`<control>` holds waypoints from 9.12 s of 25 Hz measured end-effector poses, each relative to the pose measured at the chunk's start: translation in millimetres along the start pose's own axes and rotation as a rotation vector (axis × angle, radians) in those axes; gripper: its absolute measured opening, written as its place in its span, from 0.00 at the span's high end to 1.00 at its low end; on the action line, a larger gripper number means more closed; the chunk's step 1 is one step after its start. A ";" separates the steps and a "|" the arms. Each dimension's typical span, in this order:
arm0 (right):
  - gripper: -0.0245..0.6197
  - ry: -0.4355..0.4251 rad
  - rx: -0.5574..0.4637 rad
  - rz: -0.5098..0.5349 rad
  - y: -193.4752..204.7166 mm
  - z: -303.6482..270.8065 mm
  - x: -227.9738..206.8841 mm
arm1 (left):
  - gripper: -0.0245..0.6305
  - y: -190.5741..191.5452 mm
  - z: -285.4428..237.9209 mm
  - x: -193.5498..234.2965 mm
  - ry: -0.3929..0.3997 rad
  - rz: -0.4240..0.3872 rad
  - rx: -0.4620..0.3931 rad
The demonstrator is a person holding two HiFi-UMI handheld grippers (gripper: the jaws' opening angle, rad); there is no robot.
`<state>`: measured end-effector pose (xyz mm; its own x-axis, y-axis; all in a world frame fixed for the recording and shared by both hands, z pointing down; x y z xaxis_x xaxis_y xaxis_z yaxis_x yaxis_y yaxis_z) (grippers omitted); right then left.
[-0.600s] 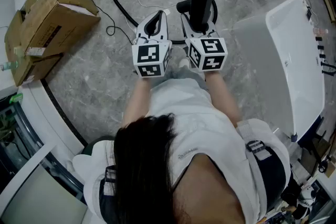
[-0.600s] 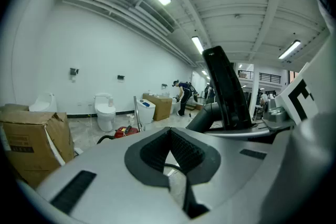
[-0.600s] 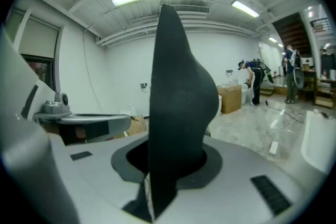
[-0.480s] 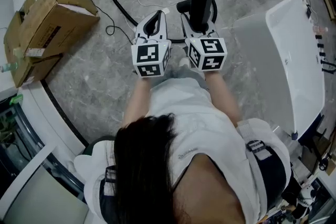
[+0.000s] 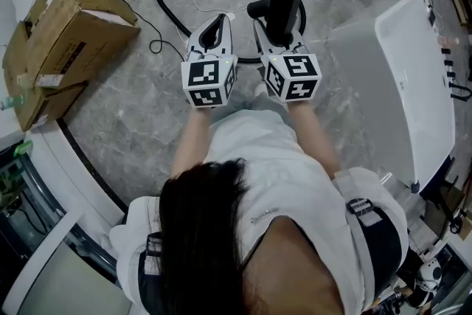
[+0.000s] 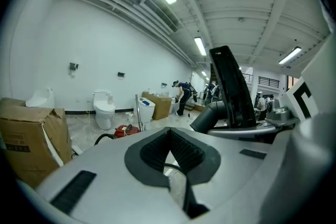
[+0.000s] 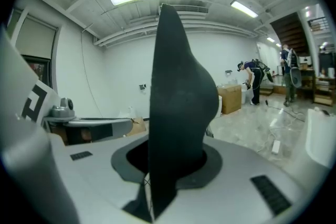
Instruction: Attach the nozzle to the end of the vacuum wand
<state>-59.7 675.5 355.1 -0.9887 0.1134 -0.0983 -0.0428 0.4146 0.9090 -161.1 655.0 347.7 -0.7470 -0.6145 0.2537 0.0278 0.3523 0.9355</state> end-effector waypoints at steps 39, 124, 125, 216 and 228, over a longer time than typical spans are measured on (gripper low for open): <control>0.80 0.008 -0.028 -0.039 -59.0 -163.3 -37.6 | 0.96 -48.0 -118.1 117.9 -0.032 0.032 -0.028; 0.80 -0.073 0.047 -0.009 -203.2 -474.0 -243.1 | 0.96 -149.3 -474.1 219.5 -0.134 0.040 0.036; 0.80 -0.076 0.050 -0.013 -205.5 -479.9 -241.0 | 0.96 -151.2 -477.1 223.8 -0.124 0.044 0.035; 0.80 -0.240 0.162 0.042 -307.0 -821.2 -264.1 | 0.52 -127.4 -735.1 479.4 -0.168 0.366 0.263; 0.80 -0.243 0.207 0.059 -298.1 -844.7 -272.8 | 0.46 -89.0 -773.4 514.7 -0.207 0.443 0.288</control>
<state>101.3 -241.7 453.1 -0.9243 0.3445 -0.1644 0.0683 0.5729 0.8168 -34.2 -238.6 585.2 -0.8206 -0.2234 0.5261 0.2075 0.7412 0.6385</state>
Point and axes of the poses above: the fingertips, and each gripper's own axes: z backward along the fingers, x to its left, y out of its underside, the point moved 2 cm from there along z, backward along the fingers, and after that the axes turned 10 degrees about y, right-handed, at the moved point
